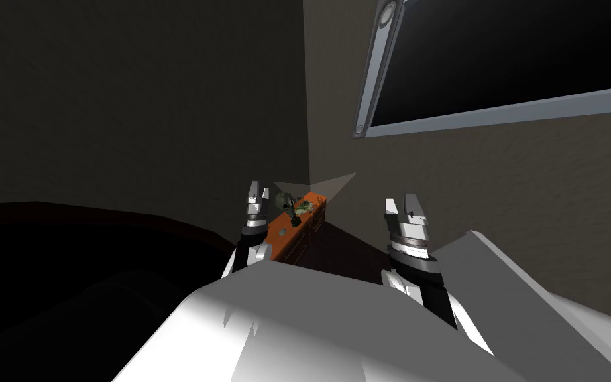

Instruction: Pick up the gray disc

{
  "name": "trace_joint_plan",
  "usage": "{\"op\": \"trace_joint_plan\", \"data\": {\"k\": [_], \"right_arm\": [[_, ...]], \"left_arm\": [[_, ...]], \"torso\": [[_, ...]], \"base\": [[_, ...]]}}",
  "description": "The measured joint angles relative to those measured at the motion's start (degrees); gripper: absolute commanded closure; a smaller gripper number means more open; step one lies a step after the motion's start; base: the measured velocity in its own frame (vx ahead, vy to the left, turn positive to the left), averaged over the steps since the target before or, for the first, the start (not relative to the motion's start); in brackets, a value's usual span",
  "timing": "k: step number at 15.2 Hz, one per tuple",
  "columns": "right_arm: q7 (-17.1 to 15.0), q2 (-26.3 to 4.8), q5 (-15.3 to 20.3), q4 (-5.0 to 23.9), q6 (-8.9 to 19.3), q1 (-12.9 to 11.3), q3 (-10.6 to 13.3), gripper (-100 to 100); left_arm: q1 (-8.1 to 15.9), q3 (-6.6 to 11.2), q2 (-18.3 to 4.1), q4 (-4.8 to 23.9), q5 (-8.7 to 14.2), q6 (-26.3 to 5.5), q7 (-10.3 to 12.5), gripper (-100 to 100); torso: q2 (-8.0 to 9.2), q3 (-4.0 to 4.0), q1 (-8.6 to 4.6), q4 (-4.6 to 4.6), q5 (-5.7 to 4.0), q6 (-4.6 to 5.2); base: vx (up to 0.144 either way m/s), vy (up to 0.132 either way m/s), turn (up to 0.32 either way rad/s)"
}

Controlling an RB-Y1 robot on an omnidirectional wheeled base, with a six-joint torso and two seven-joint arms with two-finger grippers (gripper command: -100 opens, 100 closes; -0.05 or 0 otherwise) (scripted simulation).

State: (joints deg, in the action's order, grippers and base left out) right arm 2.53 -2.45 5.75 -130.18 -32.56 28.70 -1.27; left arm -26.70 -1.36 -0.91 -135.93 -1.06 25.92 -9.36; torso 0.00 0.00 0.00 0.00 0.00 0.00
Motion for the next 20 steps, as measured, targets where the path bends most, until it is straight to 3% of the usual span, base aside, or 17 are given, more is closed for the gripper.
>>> {"op": "trace_joint_plan", "data": {"k": [3, 7, 13, 20], "right_arm": [[0.0, 0.0, 0.0, 0.0, 0.0, 0.0, 0.0, 0], [0.0, 0.0, 0.0, 0.0, 0.0, 0.0, 0.0, 0], [0.0, 0.0, 0.0, 0.0, 0.0, 0.0, 0.0, 0], [0.0, 0.0, 0.0, 0.0, 0.0, 0.0, 0.0, 0]], "left_arm": [[0.49, 0.84, -2.79, 1.21, -0.02, -1.89, -0.16, -100], [1.54, 2.72, -6.47, 5.31, -0.17, -6.19, -0.88, -100], [4.04, 5.34, -9.19, 10.88, -0.39, -13.5, -1.76, -100], [5.23, 8.39, -11.5, 17.48, -0.41, -20.45, -2.67, -100]], "torso": [[-0.02, -0.01, 0.02, -0.01, 0.01, 0.01], [-0.06, -0.04, 0.0, -0.02, 0.0, 0.01], [-0.09, -0.05, -0.02, -0.02, 0.0, 0.01], [-0.11, -0.06, -0.02, -0.03, 0.0, 0.01]], "base": [[0.004, -0.004, -0.042], [0.01, -0.01, -0.044], [0.013, -0.012, -0.042], [0.02, -0.012, -0.044]]}}
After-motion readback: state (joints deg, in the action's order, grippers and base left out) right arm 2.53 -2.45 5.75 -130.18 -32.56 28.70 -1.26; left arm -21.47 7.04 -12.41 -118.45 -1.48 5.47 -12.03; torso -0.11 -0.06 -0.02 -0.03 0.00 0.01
